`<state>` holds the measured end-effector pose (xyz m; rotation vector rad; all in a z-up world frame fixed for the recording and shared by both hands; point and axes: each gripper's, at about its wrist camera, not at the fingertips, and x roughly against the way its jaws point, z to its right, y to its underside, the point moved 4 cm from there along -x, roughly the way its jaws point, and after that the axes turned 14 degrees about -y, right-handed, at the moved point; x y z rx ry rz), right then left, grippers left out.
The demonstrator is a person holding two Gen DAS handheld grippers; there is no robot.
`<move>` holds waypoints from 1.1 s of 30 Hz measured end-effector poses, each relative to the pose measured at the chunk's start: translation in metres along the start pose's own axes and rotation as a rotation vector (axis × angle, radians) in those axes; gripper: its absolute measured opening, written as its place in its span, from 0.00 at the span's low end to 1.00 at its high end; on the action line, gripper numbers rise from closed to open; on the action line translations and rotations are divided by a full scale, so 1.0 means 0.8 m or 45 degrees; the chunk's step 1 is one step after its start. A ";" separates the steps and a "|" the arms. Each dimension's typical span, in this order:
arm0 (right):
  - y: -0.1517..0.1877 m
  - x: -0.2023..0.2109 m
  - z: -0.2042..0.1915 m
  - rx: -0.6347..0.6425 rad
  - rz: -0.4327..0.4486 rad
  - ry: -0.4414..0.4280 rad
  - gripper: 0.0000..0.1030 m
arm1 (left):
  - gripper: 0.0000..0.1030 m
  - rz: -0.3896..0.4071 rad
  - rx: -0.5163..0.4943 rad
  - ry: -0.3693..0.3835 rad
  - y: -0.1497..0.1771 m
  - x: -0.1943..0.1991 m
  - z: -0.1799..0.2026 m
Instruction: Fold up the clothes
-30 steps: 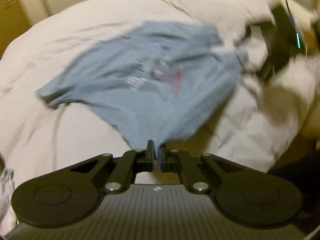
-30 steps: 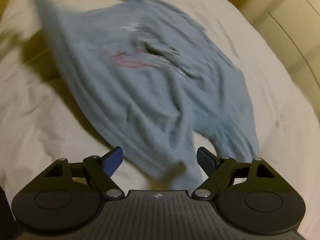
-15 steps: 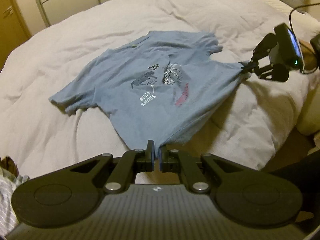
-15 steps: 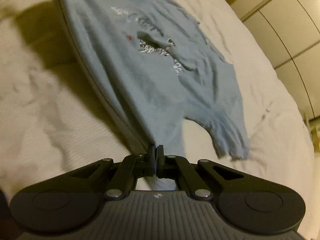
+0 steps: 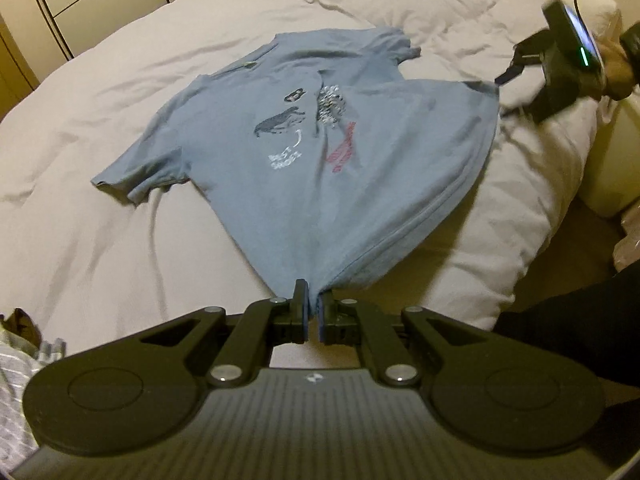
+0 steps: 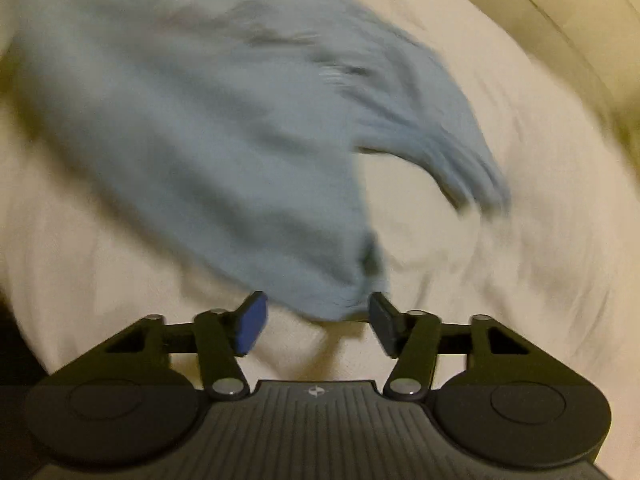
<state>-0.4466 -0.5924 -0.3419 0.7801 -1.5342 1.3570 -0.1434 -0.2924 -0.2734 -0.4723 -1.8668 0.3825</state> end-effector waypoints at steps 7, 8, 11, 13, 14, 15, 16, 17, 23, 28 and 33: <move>-0.015 -0.012 0.064 -0.257 0.077 -0.138 0.52 | 0.02 -0.100 -0.028 -0.069 0.003 -0.014 -0.001; -0.011 -0.023 0.068 -0.312 0.054 -0.212 0.49 | 0.02 -0.110 -0.030 -0.075 0.002 -0.017 0.001; -0.004 -0.044 0.075 -0.446 -0.008 -0.371 0.12 | 0.02 -0.133 -0.041 -0.086 -0.003 -0.020 0.007; -0.003 -0.026 0.080 -0.502 0.010 -0.378 0.01 | 0.02 -0.139 -0.055 -0.086 -0.005 -0.018 0.008; -0.002 -0.017 0.083 -0.531 0.019 -0.381 0.01 | 0.02 -0.135 -0.062 -0.083 -0.006 -0.015 0.007; 0.001 -0.005 0.083 -0.555 0.023 -0.374 0.01 | 0.02 -0.125 -0.068 -0.076 -0.007 -0.011 0.006; 0.009 0.013 0.078 -0.573 0.023 -0.351 0.01 | 0.02 -0.112 -0.073 -0.065 -0.009 -0.007 0.005; 0.016 0.030 0.074 -0.591 0.023 -0.329 0.01 | 0.02 -0.094 -0.076 -0.053 -0.011 -0.002 0.004; 0.062 0.135 0.047 -0.699 0.020 -0.195 0.01 | 0.02 0.006 -0.171 0.073 0.000 0.023 0.019; 0.101 0.147 -0.003 -0.819 -0.023 -0.196 0.01 | 0.02 -0.028 -0.366 0.097 0.048 0.014 0.040; 0.121 0.098 -0.037 -0.858 -0.140 -0.134 0.10 | 0.04 -0.131 -0.398 0.130 0.079 -0.012 0.049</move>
